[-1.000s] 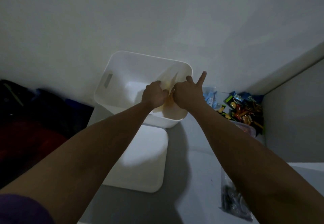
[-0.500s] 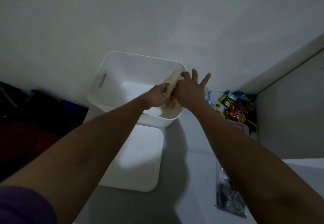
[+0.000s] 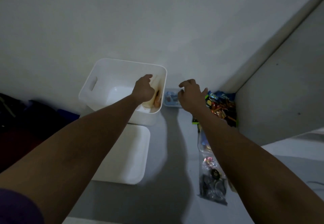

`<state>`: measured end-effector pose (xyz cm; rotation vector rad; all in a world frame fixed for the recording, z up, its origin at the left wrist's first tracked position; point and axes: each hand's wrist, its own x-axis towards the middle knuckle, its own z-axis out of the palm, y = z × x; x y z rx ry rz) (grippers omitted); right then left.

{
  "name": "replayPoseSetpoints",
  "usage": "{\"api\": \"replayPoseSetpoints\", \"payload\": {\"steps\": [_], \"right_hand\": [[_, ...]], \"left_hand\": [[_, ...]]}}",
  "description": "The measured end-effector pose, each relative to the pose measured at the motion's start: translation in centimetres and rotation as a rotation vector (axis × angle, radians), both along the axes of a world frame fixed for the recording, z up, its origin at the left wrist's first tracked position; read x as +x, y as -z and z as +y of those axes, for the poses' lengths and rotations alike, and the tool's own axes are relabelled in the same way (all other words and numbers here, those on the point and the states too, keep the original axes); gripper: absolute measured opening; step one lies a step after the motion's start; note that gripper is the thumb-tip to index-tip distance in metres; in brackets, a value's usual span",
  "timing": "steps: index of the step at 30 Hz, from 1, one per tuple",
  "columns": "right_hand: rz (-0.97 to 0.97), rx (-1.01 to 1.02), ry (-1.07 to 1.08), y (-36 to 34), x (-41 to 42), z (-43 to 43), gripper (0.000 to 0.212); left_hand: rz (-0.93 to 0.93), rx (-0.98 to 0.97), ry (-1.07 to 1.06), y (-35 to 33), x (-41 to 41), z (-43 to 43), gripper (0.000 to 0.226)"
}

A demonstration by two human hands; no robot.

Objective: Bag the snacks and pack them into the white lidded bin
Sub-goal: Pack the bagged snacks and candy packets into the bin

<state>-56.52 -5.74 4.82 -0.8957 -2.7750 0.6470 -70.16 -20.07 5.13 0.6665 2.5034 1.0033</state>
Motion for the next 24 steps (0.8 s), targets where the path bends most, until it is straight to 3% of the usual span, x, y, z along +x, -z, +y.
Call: {"api": "replayPoseSetpoints", "payload": {"steps": [6, 11, 16, 21, 24], "right_hand": [[0.112, -0.124, -0.039, 0.8, 9.1, 3.2, 0.028], [-0.007, -0.215, 0.031, 2.4, 18.7, 5.0, 0.028], [-0.079, -0.299, 0.081, 6.4, 28.1, 5.4, 0.013], [-0.247, -0.358, 0.214, 10.6, 33.4, 5.2, 0.050], [-0.236, -0.435, 0.254, 11.9, 34.4, 5.1, 0.067]], "left_hand": [[0.320, 0.025, -0.089, -2.4, 9.3, 2.5, 0.045], [0.216, -0.001, 0.026, 1.1, 20.4, 3.9, 0.046], [0.057, -0.215, 0.162, 6.1, 31.1, 3.8, 0.049], [-0.045, -0.286, 0.237, 9.5, 38.3, 3.4, 0.049], [-0.065, -0.343, 0.338, 11.6, 39.9, 3.1, 0.059]]}}
